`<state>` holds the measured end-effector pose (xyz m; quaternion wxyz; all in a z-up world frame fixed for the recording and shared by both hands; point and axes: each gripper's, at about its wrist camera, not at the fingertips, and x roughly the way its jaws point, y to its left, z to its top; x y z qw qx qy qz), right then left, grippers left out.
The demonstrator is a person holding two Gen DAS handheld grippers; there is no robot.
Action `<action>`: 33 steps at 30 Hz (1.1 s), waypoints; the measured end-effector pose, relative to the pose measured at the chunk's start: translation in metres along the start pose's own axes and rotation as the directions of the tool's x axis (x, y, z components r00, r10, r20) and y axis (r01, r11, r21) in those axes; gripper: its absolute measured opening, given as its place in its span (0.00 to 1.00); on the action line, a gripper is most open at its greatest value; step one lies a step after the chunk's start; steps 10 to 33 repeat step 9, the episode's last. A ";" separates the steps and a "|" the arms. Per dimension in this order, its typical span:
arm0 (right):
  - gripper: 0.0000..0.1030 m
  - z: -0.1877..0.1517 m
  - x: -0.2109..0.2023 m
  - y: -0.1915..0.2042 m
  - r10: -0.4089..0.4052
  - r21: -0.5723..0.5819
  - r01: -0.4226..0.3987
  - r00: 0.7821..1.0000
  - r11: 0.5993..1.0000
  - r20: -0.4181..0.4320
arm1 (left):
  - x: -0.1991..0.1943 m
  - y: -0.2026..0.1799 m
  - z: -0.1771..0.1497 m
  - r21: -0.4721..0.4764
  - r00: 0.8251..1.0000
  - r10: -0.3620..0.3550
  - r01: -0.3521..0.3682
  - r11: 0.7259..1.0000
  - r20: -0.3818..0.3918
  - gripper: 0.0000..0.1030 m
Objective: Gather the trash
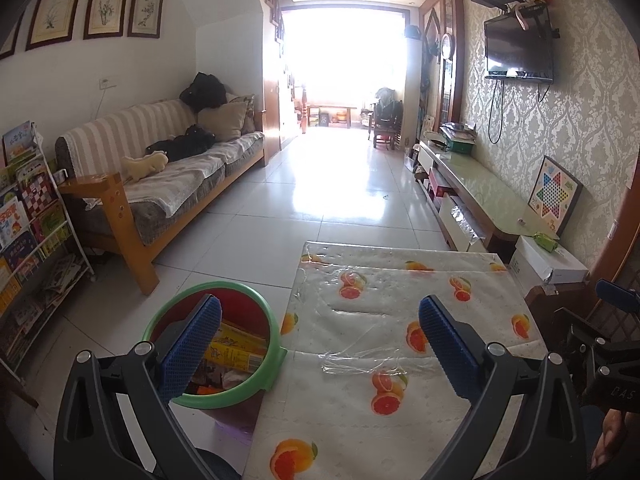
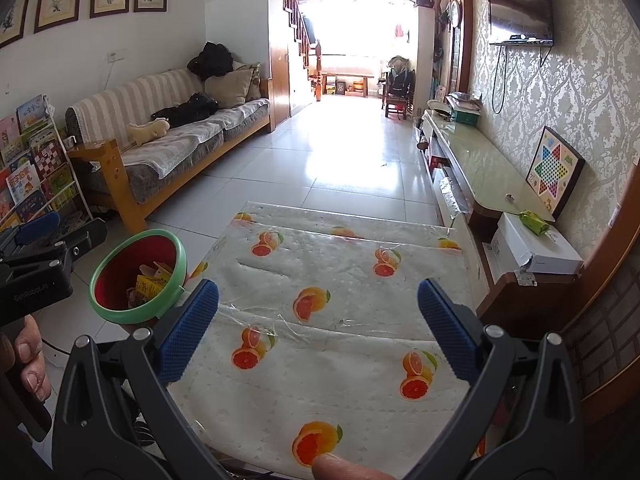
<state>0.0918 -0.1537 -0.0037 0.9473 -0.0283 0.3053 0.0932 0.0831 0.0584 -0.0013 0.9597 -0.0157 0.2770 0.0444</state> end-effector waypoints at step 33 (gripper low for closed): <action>0.95 0.002 0.001 0.005 0.002 -0.016 -0.002 1.000 1.000 0.001 | -0.002 0.000 0.001 0.012 0.999 0.038 -0.038 0.999 0.009 0.93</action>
